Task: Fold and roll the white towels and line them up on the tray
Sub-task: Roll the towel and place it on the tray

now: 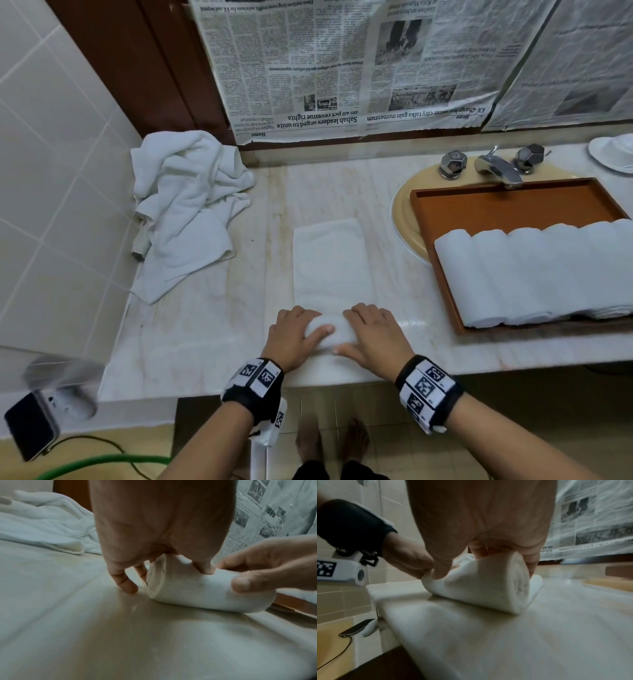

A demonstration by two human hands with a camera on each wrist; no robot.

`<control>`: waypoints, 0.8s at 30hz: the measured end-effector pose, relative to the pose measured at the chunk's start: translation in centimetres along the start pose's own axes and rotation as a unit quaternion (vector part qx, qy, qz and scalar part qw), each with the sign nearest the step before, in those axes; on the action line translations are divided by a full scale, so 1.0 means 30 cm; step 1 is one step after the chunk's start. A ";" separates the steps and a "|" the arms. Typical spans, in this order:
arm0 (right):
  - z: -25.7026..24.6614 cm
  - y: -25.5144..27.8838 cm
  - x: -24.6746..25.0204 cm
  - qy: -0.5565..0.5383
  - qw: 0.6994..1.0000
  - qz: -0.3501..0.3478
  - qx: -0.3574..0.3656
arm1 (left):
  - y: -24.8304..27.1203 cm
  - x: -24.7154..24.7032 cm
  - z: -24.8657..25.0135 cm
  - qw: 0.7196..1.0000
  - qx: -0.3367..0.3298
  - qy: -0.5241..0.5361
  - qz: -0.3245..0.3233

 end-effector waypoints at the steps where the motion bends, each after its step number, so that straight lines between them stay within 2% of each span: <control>1: 0.006 -0.006 0.005 -0.014 1.000 -0.016 -0.002 | -0.005 0.003 0.005 1.000 0.005 0.004 -0.003; 3: 0.029 -0.029 0.025 -0.088 0.993 -0.069 -0.028 | -0.005 0.002 0.014 1.000 0.002 -0.001 0.003; 7: 0.062 -0.078 0.075 -0.234 0.961 -0.136 -0.051 | 0.027 -0.016 0.014 0.995 -0.054 -0.041 0.070; 11: 0.074 -0.091 0.102 -0.281 0.939 -0.183 -0.081 | 0.039 -0.028 -0.012 0.992 -0.081 -0.085 0.054; 13: 0.063 -0.076 0.089 -0.233 0.957 -0.149 -0.089 | 0.029 -0.016 -0.014 0.994 -0.077 -0.072 0.039; 15: 0.044 -0.044 0.065 -0.096 0.992 -0.044 -0.066 | 0.011 -0.005 -0.009 0.996 -0.067 -0.058 0.025; 17: 0.014 -0.009 0.041 -0.014 0.999 0.019 -0.022 | -0.007 0.009 0.001 0.998 -0.044 -0.037 0.011; 19: -0.005 0.001 0.028 0.020 0.999 0.027 -0.006 | -0.018 0.017 0.010 1.000 -0.005 0.004 -0.007; 21: 0.004 -0.018 0.014 0.029 1.000 0.000 -0.002 | -0.016 0.019 0.022 1.000 0.018 0.014 -0.022; 24: 0.022 -0.061 0.037 0.002 0.998 -0.066 -0.013 | 0.016 0.007 0.035 0.997 -0.015 -0.081 0.008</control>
Point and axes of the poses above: each hand's wrist, its own y-axis away from the middle knuckle, its own x-axis out of the back of the hand, z = x × y, the point moved 1 cm from there along -y, towards the middle knuckle, and after that the axes turned 5 degrees about -x, right-handed, at the moved point
